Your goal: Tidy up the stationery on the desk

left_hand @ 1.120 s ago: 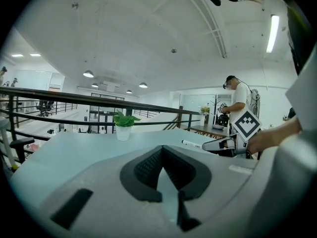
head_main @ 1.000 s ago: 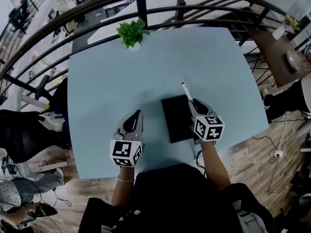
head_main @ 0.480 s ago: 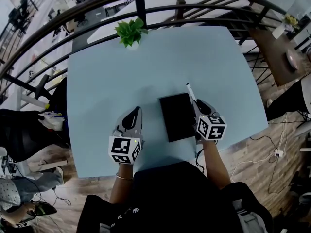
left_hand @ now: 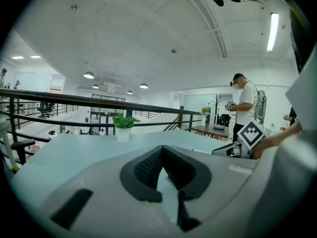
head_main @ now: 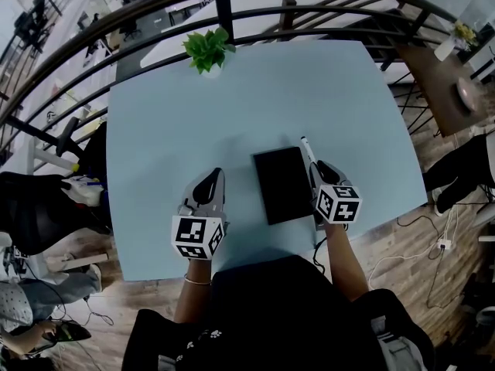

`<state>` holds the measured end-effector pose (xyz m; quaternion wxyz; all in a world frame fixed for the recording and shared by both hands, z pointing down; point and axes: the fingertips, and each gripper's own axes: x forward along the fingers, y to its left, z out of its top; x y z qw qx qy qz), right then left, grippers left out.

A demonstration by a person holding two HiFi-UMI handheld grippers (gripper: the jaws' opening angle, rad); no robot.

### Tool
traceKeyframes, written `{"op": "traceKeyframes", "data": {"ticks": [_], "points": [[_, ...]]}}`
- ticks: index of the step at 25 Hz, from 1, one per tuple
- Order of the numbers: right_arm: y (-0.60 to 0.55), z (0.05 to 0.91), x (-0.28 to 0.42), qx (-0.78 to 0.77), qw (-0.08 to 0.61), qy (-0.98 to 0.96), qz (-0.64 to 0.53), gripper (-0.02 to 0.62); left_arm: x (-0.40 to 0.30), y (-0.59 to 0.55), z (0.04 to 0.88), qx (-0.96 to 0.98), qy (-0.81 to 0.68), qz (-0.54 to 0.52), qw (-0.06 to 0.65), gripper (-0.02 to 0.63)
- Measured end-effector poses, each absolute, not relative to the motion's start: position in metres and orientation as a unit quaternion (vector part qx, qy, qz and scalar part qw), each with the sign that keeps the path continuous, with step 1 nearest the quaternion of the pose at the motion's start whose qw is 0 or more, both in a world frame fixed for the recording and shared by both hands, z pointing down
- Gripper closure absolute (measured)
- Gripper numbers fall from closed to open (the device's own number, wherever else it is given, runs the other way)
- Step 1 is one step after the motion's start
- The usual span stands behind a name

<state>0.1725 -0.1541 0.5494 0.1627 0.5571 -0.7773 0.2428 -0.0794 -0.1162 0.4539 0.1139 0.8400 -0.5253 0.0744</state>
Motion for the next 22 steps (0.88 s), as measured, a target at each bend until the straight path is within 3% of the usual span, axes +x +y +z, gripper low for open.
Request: {"op": "traceKeyframes", "data": {"ticks": [22], "points": [[-0.141,0.590,0.183,0.547,0.207,-0.764,0.271,0.514,-0.084,-0.113,0.456,0.835,-0.533,0.078,0.116,0.614]]}}
